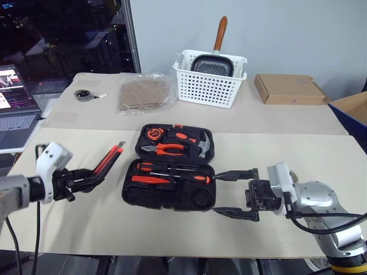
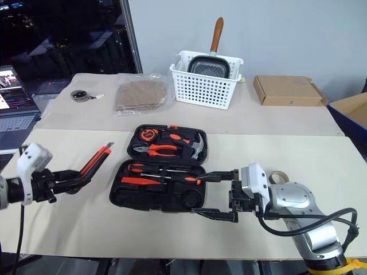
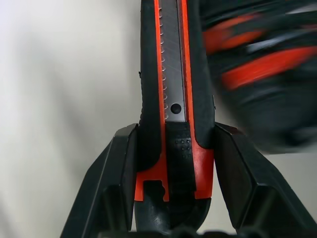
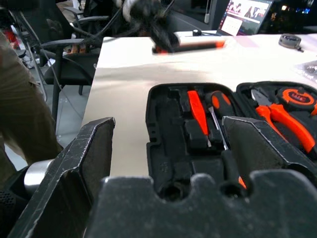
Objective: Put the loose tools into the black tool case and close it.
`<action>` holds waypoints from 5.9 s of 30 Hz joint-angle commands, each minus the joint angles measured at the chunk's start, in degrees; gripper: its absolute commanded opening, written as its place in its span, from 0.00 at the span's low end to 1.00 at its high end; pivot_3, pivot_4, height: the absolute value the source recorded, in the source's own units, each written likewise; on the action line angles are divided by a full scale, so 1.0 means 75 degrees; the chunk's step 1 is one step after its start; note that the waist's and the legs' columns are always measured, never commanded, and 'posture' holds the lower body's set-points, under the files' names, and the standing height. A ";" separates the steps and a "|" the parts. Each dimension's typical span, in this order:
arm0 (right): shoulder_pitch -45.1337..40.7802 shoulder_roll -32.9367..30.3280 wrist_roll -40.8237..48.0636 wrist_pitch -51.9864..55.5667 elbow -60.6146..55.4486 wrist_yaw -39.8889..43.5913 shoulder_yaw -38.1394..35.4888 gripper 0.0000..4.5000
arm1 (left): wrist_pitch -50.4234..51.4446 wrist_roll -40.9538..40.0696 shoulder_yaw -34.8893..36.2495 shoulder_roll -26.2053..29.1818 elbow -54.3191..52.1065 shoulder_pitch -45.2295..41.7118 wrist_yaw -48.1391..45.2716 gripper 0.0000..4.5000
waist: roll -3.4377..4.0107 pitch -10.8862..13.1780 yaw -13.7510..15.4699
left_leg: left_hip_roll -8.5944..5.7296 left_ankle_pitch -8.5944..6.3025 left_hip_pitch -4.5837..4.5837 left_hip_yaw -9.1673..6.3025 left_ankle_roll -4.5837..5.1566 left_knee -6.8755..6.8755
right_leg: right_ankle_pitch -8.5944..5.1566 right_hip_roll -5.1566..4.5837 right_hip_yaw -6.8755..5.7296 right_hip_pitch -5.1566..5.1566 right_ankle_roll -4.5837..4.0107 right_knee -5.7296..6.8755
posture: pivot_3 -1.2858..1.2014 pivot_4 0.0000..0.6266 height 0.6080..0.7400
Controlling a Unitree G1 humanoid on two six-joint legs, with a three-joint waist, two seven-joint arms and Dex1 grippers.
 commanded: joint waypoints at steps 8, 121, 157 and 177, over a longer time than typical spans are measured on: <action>0.1223 -0.0371 0.0081 -0.0260 -0.0516 -0.0125 -0.1143 0.90 | -0.1853 0.2311 -0.4363 -0.0395 0.0170 -0.2724 -0.1565 0.40 | 0.0009 0.0003 -0.0060 | 0.0000 0.0001 -0.0002 0.0014 0.0006 0.0007 | 0.0000 0.0079 0.0053 -0.0004 0.0009 0.0003 | 0.52 0.24 1.00; 0.1291 -0.0769 0.0322 -0.0150 -0.0487 0.0043 -0.1434 0.90 | -0.0710 -0.0841 -0.1618 -0.3143 -0.1337 0.1362 0.1230 0.01 | 0.0049 -0.0091 -0.0039 | -0.0001 -0.0050 0.0025 0.0042 0.0087 0.0058 | -0.0002 0.0035 0.0124 0.0019 0.0077 -0.0009 | 0.52 0.24 1.00; 0.1191 -0.0706 0.0237 -0.0233 -0.0379 0.0081 -0.1259 0.90 | -0.0668 0.0550 -0.2362 -0.2694 -0.1239 0.1431 0.2038 0.01 | 0.0047 -0.0088 -0.0053 | -0.0002 -0.0052 0.0025 0.0040 0.0089 0.0061 | -0.0001 0.0036 0.0126 0.0022 0.0075 -0.0010 | 0.52 0.24 1.00; 0.1198 -0.0738 0.0218 -0.0228 -0.0394 0.0049 -0.1245 0.90 | -0.1281 0.2425 -0.3689 -0.2112 -0.0423 0.1163 0.2187 0.01 | 0.0108 -0.0123 -0.0047 | 0.0016 -0.0054 0.0128 0.0046 0.0085 0.0054 | -0.0044 0.0011 0.0140 0.0150 0.0059 -0.0015 | 0.52 0.24 1.00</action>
